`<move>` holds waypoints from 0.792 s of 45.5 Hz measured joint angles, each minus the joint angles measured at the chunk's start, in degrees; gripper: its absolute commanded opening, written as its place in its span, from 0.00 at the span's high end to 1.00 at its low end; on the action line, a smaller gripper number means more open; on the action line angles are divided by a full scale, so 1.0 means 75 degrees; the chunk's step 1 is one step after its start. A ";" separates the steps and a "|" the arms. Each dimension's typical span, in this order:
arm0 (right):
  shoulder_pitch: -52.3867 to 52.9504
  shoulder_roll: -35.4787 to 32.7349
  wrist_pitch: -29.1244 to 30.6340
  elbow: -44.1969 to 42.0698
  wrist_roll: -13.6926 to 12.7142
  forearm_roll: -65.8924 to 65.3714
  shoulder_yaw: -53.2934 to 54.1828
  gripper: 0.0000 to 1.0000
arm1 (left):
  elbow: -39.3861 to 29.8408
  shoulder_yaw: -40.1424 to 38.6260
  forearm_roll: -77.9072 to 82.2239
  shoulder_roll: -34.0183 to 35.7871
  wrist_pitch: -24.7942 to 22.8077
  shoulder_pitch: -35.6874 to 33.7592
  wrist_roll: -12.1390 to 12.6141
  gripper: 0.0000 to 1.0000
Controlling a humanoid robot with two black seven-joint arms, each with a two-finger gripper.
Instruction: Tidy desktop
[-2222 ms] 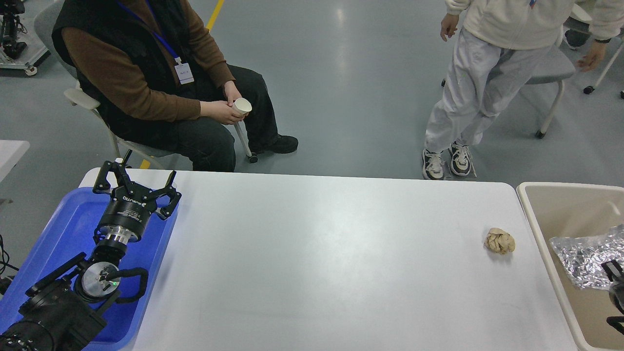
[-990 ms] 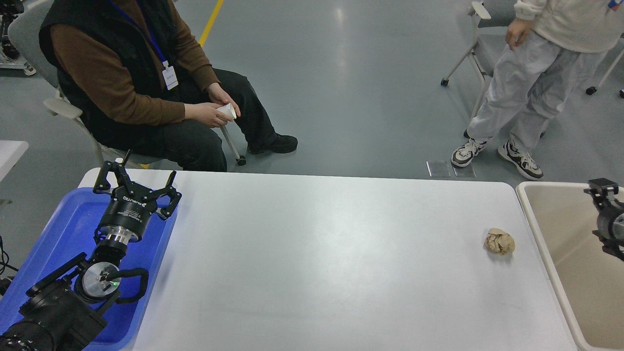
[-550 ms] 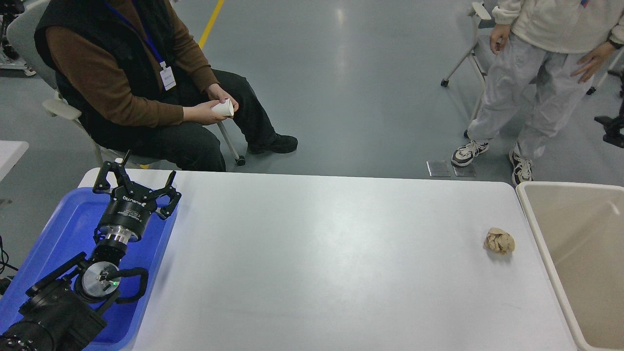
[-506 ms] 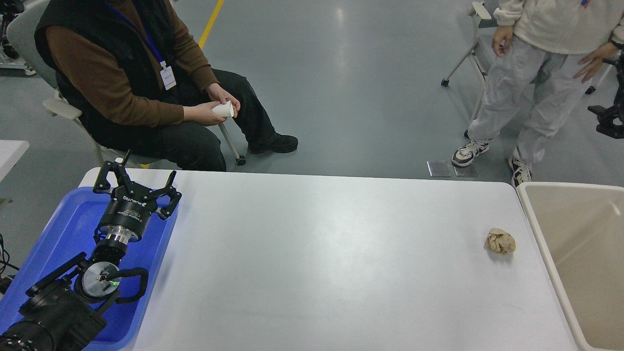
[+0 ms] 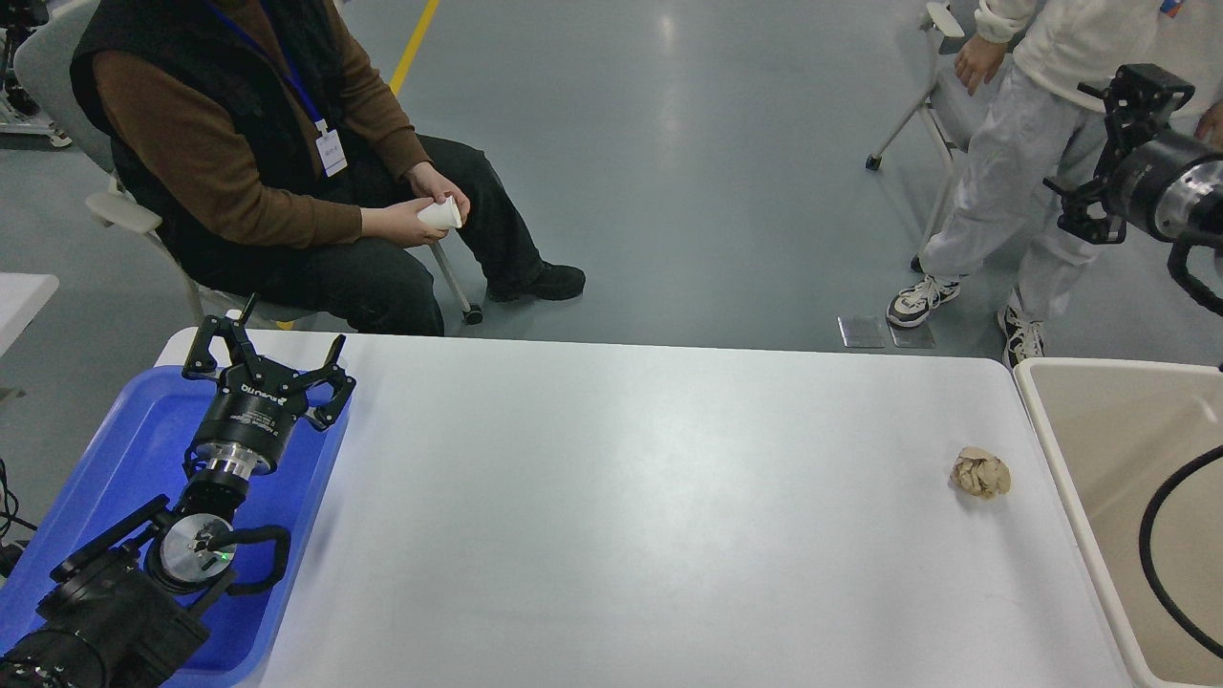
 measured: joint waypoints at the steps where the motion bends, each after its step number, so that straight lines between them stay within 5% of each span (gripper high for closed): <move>1: -0.0027 0.0026 0.0000 0.0010 0.0040 0.0002 0.0012 0.00 | 0.0000 0.0000 0.0000 0.0000 0.0000 0.0000 0.0000 0.00; 13: -0.0268 0.0366 -0.0036 0.0061 0.0395 0.0025 0.0104 0.00 | 0.0001 0.0000 0.0000 0.0001 0.0000 0.0000 0.0000 0.00; 36: -0.0327 0.0422 -0.0020 0.0318 0.0525 0.0060 0.0571 0.00 | 0.0001 -0.0001 -0.0002 0.0001 0.0000 0.0000 0.0000 0.00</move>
